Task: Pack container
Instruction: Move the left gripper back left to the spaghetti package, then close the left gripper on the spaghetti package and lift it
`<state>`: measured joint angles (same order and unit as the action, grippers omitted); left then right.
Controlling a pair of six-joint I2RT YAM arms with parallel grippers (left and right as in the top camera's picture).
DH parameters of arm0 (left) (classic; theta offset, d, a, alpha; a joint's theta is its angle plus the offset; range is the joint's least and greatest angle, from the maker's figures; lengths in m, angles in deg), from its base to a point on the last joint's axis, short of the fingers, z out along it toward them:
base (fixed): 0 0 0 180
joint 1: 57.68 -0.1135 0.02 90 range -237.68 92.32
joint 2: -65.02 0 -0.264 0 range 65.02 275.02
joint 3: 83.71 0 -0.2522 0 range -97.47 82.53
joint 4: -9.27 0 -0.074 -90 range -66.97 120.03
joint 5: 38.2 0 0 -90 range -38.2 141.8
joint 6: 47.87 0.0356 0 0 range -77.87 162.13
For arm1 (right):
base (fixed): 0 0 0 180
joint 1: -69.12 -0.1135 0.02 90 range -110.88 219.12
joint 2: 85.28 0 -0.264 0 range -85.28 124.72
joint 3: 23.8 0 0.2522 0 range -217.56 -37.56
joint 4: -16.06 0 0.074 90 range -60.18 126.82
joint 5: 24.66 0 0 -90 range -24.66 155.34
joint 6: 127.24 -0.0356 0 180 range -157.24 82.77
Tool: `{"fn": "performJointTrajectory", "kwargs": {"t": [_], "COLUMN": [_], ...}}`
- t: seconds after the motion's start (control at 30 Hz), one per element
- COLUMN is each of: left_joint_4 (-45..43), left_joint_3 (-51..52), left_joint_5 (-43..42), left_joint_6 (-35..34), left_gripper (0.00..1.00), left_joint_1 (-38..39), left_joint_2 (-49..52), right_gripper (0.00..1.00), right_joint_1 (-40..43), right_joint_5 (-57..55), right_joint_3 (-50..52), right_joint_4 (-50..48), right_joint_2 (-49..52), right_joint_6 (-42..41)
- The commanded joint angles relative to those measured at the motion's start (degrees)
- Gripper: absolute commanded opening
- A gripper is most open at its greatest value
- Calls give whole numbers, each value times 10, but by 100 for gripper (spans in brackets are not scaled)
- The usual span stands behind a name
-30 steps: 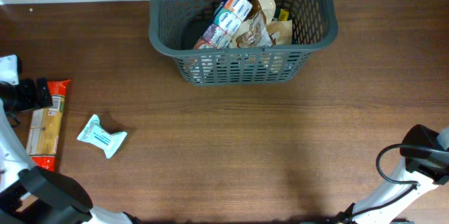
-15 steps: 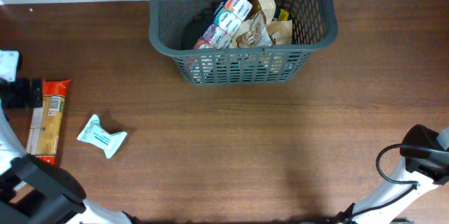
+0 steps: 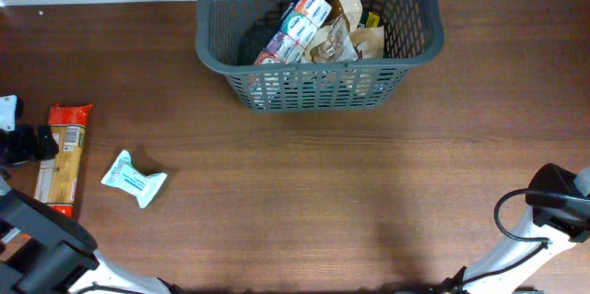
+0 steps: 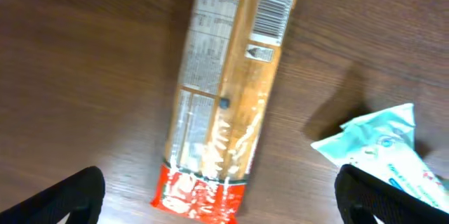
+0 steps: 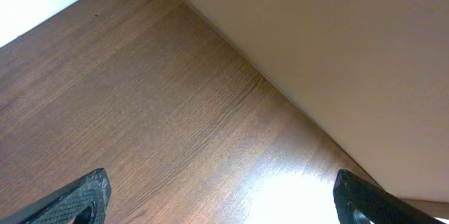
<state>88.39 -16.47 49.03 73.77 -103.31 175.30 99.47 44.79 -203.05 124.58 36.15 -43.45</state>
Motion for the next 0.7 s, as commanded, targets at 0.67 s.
{"fn": "performJointTrajectory", "kwargs": {"t": [0.67], "left_joint_4": [-73], "left_joint_3": [34], "left_joint_5": [-20], "left_joint_6": [40], "left_gripper": [100], "left_joint_1": [-3], "left_joint_2": [146], "right_gripper": [99], "right_joint_1": [1], "right_joint_5": [-7], "right_joint_3": [-8], "right_joint_4": [0], "right_joint_2": [-18], "right_joint_6": [-2]}}
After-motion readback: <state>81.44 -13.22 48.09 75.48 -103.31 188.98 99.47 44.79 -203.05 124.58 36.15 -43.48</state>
